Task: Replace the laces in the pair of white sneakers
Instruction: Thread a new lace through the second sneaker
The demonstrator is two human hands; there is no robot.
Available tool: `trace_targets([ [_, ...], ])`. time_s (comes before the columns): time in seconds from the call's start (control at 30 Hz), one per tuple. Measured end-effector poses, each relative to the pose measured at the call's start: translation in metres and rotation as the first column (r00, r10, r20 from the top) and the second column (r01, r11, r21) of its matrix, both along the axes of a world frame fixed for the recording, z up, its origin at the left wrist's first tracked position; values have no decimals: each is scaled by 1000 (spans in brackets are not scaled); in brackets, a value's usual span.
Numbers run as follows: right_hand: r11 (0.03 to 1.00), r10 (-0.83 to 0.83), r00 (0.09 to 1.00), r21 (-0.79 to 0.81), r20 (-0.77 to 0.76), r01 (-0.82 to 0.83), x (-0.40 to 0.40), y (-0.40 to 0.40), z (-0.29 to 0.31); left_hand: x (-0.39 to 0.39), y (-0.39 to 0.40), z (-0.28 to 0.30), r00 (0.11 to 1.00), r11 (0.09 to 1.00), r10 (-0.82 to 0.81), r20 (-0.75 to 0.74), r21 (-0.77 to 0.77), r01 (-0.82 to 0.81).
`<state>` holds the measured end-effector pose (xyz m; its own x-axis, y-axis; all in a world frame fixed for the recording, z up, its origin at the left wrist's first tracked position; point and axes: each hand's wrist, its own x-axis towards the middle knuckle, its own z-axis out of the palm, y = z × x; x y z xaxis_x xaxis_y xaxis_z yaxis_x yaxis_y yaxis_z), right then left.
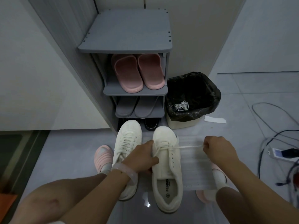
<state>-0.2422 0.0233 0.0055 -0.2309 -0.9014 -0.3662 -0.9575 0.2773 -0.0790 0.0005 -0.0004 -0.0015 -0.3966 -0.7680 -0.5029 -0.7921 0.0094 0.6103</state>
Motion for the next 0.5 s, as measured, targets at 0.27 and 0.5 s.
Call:
trace_targets([
  [0.27,999,20,986,45,-167,-13,0,-3,-1,-1,10,-1,996,988,-12,-93,-156,-3],
  [0.5,995,-37,967,-102,-251,12,-9,-7,9,-9,14,-2,992,948,-35,124,-310,72],
])
